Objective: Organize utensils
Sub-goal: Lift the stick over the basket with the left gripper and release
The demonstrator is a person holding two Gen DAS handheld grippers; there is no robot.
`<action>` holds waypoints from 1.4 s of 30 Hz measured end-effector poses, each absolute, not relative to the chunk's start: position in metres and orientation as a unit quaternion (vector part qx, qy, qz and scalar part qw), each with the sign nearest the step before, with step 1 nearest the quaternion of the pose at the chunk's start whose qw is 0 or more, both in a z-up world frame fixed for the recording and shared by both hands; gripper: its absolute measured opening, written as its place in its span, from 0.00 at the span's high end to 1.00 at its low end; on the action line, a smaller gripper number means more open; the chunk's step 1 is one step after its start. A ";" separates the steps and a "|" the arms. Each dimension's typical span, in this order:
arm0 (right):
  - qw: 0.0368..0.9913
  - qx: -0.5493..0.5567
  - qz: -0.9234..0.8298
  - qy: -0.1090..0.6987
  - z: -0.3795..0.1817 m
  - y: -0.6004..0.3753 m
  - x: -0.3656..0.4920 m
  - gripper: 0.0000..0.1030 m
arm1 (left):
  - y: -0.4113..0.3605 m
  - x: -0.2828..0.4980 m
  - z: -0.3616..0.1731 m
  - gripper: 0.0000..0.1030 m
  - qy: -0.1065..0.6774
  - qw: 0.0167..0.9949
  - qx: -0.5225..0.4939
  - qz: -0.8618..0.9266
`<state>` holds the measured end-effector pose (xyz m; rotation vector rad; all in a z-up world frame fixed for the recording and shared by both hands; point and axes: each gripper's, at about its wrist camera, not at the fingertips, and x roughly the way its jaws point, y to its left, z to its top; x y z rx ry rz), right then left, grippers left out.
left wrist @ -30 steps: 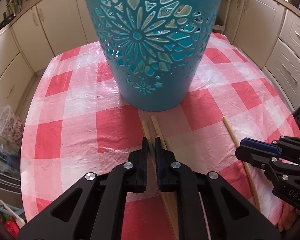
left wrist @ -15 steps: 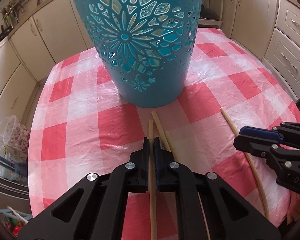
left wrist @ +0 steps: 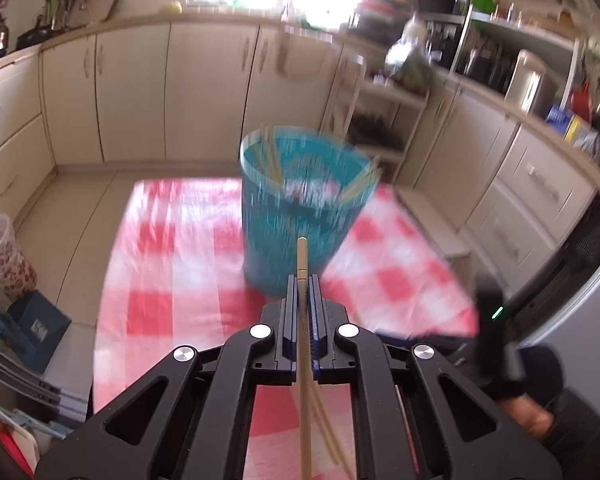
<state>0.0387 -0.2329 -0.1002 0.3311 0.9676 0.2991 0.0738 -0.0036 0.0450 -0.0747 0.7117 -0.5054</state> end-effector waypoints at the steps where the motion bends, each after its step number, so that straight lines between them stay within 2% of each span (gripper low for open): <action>1: 0.861 0.158 0.143 0.461 -0.100 -0.233 0.039 0.79 | -0.001 0.075 0.059 0.95 0.329 0.910 -0.045 -0.247; 9: 0.861 0.161 0.146 0.461 -0.101 -0.234 0.038 0.79 | -0.014 0.111 0.142 0.95 0.196 0.944 -0.107 -0.241; 17: 0.859 0.160 0.157 0.460 -0.100 -0.234 0.039 0.73 | -0.048 0.171 0.152 0.95 0.128 0.971 -0.123 -0.161; 27: 0.859 0.156 0.162 0.459 -0.099 -0.231 0.040 0.69 | -0.068 0.205 0.104 0.95 0.152 0.976 -0.109 -0.111; 36: 0.860 0.155 0.163 0.458 -0.099 -0.229 0.039 0.68 | -0.067 0.191 0.076 0.95 0.211 0.969 -0.047 -0.118; 38: 0.860 0.156 0.164 0.458 -0.099 -0.230 0.039 0.68 | -0.055 0.179 0.074 0.92 0.214 0.969 -0.049 -0.112; 39: 0.860 0.156 0.164 0.458 -0.099 -0.231 0.038 0.68 | -0.046 0.171 0.074 0.85 0.213 0.970 -0.053 -0.106; 40: 0.860 0.157 0.163 0.458 -0.099 -0.231 0.037 0.68 | -0.035 0.162 0.073 0.73 0.211 0.971 -0.059 -0.098; 41: 0.860 0.159 0.159 0.458 -0.099 -0.233 0.037 0.68 | -0.022 0.151 0.071 0.64 0.207 0.972 -0.065 -0.086; 42: 0.860 0.163 0.155 0.459 -0.099 -0.235 0.036 0.68 | -0.009 0.141 0.068 0.49 0.202 0.974 -0.069 -0.069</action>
